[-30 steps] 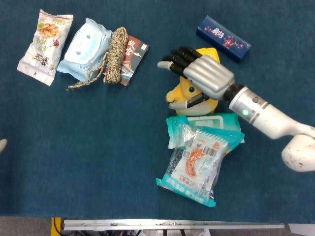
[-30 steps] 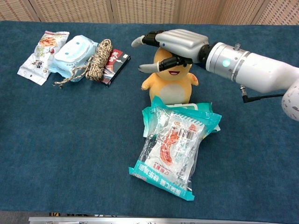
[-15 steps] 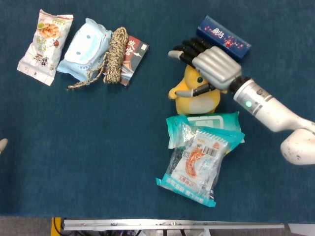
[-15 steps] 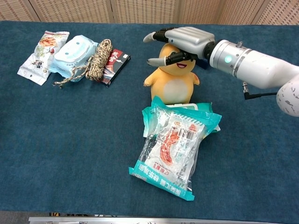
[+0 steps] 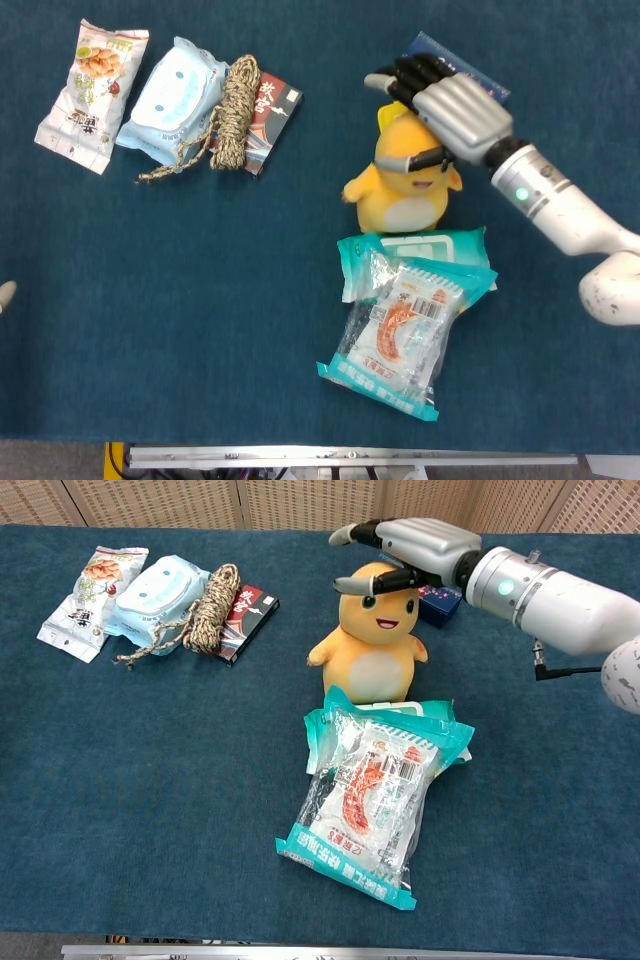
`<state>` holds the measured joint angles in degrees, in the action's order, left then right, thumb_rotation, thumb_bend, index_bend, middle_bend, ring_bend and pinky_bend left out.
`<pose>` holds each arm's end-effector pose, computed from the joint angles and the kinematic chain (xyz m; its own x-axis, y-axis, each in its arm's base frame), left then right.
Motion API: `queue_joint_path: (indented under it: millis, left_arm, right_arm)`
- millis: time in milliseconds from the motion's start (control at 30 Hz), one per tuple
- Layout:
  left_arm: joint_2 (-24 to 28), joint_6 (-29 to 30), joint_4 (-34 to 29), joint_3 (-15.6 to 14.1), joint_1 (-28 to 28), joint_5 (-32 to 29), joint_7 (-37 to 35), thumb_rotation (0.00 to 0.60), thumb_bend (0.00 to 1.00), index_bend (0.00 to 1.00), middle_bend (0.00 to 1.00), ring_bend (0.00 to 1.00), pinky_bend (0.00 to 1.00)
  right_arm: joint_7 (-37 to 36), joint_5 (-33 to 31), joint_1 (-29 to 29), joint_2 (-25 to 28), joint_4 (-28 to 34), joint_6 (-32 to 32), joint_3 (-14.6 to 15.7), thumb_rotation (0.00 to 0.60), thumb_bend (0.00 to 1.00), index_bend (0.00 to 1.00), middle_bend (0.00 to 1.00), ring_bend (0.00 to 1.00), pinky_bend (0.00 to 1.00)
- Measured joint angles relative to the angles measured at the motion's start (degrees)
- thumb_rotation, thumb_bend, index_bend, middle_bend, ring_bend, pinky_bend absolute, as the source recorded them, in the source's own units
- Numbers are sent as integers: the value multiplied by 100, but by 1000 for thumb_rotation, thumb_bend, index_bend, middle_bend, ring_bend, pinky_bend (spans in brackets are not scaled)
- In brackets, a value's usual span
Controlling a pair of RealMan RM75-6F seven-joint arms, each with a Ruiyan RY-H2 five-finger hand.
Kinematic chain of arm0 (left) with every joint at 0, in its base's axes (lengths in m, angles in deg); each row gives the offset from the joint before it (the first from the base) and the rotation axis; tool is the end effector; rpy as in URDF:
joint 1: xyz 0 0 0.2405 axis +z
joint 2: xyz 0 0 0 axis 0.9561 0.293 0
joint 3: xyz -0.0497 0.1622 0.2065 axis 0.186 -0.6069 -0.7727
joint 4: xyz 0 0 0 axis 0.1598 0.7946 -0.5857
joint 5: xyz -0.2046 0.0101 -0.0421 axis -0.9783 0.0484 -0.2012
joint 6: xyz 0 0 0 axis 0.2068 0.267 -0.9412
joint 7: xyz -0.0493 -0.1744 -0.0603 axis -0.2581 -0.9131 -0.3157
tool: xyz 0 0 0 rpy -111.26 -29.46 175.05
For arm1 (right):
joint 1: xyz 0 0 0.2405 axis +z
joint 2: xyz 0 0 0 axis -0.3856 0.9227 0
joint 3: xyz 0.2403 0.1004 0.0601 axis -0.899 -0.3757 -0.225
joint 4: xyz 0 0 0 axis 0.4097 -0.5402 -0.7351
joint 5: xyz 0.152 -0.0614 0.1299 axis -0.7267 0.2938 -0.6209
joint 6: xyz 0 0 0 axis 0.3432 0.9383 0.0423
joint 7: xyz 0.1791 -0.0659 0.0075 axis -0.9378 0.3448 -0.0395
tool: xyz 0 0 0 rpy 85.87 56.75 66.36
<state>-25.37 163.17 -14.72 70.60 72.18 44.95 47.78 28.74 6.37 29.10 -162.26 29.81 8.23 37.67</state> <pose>-0.3099 0.2053 0.1641 0.3870 -0.0223 0.9218 0.9167 0.1169 -0.3820 -0.1034 -0.4375 -0.0228 0.4013 -0.3230 0.8571 -0.8399 -0.5030 0.2036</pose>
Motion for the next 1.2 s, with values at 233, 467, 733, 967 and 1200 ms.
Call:
queue_joint_path:
  millis: [233, 467, 733, 967, 1200]
  left_arm:
    - [16, 32, 8, 6, 12, 17, -48, 600, 5, 187, 124, 86, 0]
    - [31, 45, 63, 11, 14, 55, -138, 600, 4, 187, 124, 86, 0]
    - [46, 57, 80, 6, 4, 135, -210, 600, 4, 187, 124, 86, 0]
    - [50, 92, 57, -22, 13, 224, -222, 600, 4, 187, 124, 86, 0]
    - [40, 119, 60, -42, 16, 306, -257, 600, 4, 187, 124, 86, 0]
  right_arm:
    - [4, 18, -232, 423, 253, 277, 9, 95, 0, 118, 112, 0, 0]
    - [207, 63, -896, 1059, 721, 1029, 213, 326, 0, 105, 112, 0, 0]
    - [443, 76, -2004, 1869, 1299, 2129, 594, 363, 0, 102, 112, 0, 0]
    - [493, 124, -3010, 2451, 1750, 3161, 907, 364, 0, 102, 112, 0, 0]
    - [490, 449, -3858, 2865, 2170, 3931, 1241, 365, 0, 102, 112, 0, 0]
